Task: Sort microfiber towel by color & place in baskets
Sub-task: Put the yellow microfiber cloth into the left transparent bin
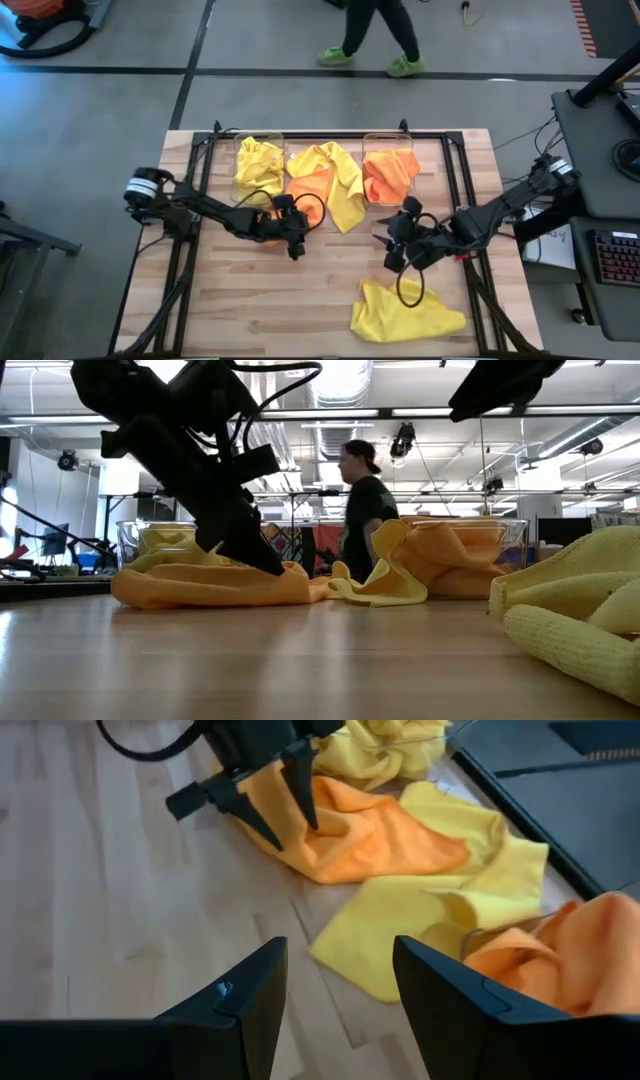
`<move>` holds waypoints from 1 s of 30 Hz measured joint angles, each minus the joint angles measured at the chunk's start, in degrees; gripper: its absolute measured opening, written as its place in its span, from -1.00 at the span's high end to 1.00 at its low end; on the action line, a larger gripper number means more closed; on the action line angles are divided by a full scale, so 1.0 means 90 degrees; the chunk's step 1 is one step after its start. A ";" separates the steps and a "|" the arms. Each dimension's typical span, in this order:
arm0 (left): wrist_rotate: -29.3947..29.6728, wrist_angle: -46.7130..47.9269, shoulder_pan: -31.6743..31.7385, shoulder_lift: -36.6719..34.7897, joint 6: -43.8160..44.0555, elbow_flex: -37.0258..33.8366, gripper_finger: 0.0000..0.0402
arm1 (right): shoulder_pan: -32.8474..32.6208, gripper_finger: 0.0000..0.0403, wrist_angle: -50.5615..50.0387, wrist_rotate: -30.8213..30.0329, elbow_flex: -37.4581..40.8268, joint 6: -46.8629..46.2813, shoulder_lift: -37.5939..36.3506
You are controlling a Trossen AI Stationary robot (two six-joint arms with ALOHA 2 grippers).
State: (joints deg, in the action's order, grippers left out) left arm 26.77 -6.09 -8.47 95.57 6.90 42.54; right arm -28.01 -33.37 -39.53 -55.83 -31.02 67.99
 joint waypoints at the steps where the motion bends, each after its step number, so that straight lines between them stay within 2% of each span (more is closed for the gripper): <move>1: -0.0018 -0.0024 0.0002 -0.0032 0.0027 -0.0005 0.08 | 0.0002 0.11 0.0062 0.0014 0.0000 -0.0066 0.0084; 9: -0.0072 -0.0060 0.0002 -0.0136 0.0040 -0.0007 -0.01 | 0.0290 0.16 0.0431 -0.0027 -0.0039 0.0181 0.0988; 15: -0.0073 0.0142 0.0002 -0.0353 0.0033 -0.0009 -0.16 | 0.0877 0.04 0.1042 0.1043 -0.0047 0.0228 0.1658; 22: -0.0073 0.0807 -0.0019 -0.0908 0.0120 -0.0009 -0.28 | 0.1104 0.00 0.1471 0.1066 -0.0215 0.0517 0.2466; 30: -0.0731 0.0792 -0.0069 -0.1764 -0.0389 -0.0108 -0.29 | 0.1396 0.00 0.1951 0.1405 -0.0228 0.0566 0.3229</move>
State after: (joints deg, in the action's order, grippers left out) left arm 20.19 1.04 -9.09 79.69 3.40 41.57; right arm -15.45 -15.81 -26.89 -57.89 -25.93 97.05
